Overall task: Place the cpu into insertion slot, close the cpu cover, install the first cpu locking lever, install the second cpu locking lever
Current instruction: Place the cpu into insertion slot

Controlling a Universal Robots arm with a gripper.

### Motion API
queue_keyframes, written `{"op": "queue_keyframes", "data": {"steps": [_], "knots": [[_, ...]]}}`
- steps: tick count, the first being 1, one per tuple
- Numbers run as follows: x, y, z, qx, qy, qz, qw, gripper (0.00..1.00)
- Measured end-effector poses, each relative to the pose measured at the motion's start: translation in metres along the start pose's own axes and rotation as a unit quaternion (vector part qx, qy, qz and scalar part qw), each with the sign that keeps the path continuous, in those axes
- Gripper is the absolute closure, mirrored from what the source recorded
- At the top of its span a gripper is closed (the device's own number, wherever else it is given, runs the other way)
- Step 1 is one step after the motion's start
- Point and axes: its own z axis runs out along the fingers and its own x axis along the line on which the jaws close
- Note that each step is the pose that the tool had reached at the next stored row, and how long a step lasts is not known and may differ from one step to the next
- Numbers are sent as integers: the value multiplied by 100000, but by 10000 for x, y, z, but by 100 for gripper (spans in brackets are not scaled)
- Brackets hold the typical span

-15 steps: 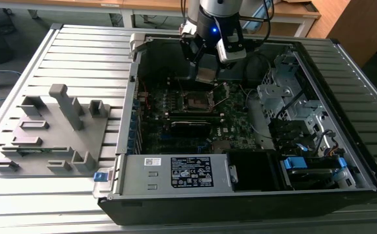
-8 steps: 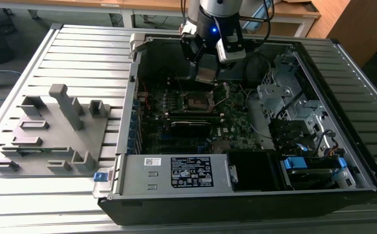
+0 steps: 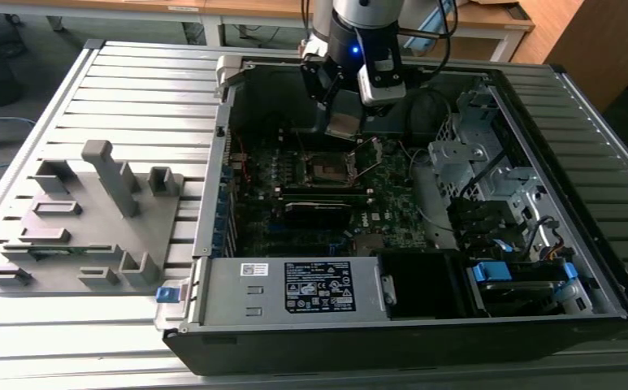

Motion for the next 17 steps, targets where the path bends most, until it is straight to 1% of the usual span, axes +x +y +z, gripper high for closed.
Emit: {"op": "queue_keyframes", "data": {"steps": [8, 13, 17], "knots": [[0, 0, 0, -5, -58, 637, 99998, 46], [0, -1, 5, -19, -226, 2540, 99967, 46], [0, -1, 10, -40, -399, 4469, 99899, 46]]}}
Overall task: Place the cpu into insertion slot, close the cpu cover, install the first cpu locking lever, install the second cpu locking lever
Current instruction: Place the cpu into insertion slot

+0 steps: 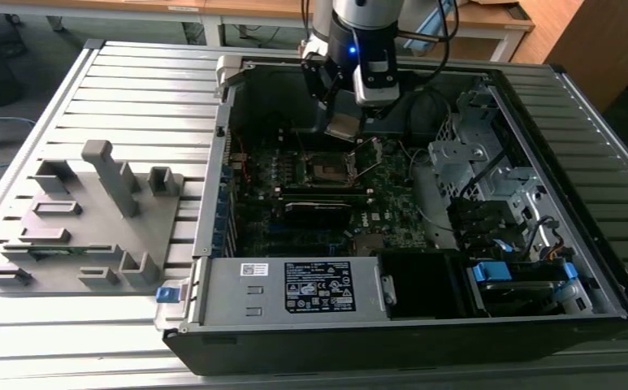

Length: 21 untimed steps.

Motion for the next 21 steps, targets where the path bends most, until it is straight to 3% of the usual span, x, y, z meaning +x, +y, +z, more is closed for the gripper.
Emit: {"op": "queue_keyframes", "data": {"steps": [21], "knots": [[0, 0, 1, -17, -168, 1882, 99982, 46]]}}
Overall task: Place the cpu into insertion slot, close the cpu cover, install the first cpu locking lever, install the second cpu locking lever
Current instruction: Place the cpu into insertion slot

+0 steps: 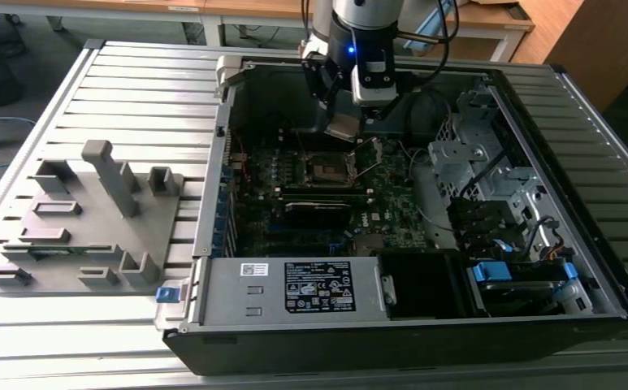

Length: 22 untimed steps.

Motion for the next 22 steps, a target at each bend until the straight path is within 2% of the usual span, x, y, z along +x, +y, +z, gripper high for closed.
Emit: {"op": "queue_keyframes", "data": {"steps": [12, 22], "knots": [[0, 0, 0, -6, -33, 330, 99999, 46], [0, 0, 1, -24, -213, 2360, 99972, 46]]}}
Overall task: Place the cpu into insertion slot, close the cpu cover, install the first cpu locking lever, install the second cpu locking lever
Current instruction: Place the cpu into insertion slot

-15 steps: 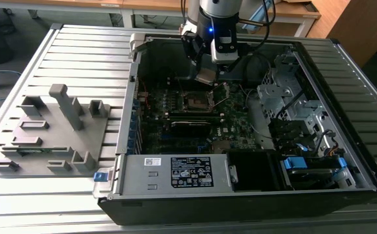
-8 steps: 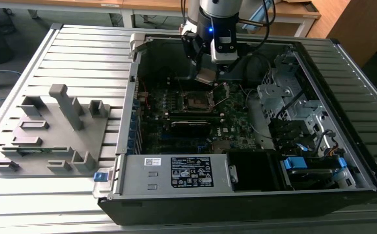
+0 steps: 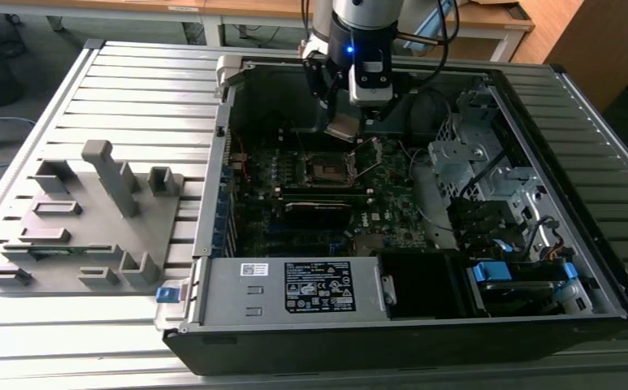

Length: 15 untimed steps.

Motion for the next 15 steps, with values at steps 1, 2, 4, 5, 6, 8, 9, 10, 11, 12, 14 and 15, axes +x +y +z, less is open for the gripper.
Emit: {"op": "queue_keyframes", "data": {"steps": [1, 2, 4, 5, 6, 8, 9, 10, 11, 12, 14, 15], "knots": [[0, 0, 0, 0, -2, 5, 100000, 46], [0, 0, 0, 0, -3, 6, 100000, 46], [0, 0, 0, 1, -3, 27, 100000, 46], [0, 0, 0, 0, -8, 88, 100000, 46], [0, 0, 0, -4, -25, 256, 100000, 46], [0, 0, 1, -15, -97, 1075, 99994, 46], [0, 0, 1, -14, -134, 1495, 99989, 46], [0, 0, 1, -15, -156, 1749, 99985, 46], [0, 0, 1, -14, -158, 1783, 99984, 46], [0, 0, 1, -16, -161, 1789, 99984, 46], [0, 0, 1, -17, -161, 1795, 99984, 46], [0, 0, 2, -18, -163, 1816, 99983, 46]]}}
